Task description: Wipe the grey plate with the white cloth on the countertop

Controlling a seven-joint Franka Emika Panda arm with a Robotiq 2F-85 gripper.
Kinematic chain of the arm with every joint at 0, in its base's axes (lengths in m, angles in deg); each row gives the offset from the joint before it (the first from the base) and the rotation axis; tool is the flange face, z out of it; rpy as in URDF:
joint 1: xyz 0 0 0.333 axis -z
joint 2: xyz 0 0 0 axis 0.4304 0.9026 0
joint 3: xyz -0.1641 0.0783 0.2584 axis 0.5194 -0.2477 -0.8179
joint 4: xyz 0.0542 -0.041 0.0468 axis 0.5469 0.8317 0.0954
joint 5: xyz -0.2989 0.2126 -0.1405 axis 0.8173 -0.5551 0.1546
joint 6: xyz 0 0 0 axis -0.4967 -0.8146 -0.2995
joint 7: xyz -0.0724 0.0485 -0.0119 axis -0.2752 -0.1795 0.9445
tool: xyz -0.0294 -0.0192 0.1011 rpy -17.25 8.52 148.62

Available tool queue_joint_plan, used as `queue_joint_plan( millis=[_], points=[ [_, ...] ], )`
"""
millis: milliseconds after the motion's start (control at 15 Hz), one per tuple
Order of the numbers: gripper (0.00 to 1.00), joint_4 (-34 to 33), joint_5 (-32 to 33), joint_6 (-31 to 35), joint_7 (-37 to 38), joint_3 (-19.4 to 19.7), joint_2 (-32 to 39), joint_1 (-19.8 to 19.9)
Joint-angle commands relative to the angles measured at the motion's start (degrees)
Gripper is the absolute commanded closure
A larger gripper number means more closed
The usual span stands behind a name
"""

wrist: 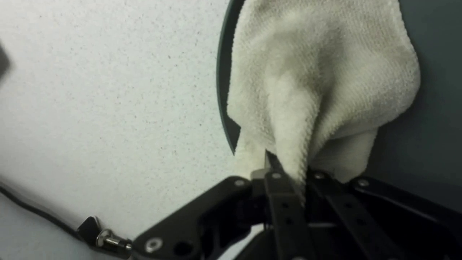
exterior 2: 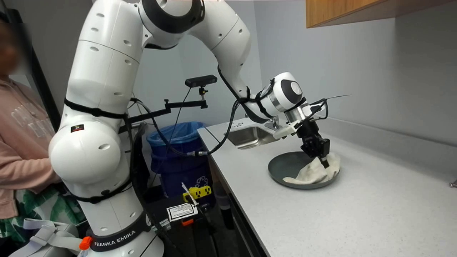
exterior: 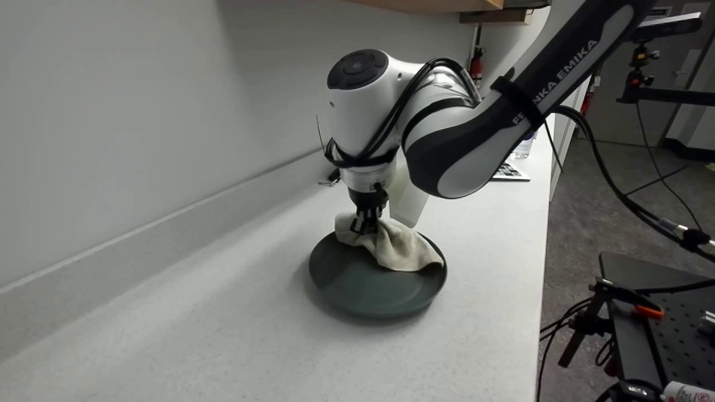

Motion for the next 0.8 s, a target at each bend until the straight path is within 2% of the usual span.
queue_joint_plan(
  millis=[0, 200, 733],
  points=[
    [0.98, -0.3, -3.1, -1.5, -2.6, -3.9, -0.2, 1.8],
    [0.98, 0.0, -10.4, -0.9, -8.8, -7.9, -0.1, 3.5],
    [0.98, -0.7, -24.4, -1.7, -22.8, -14.4, -1.4, 4.3]
  ],
)
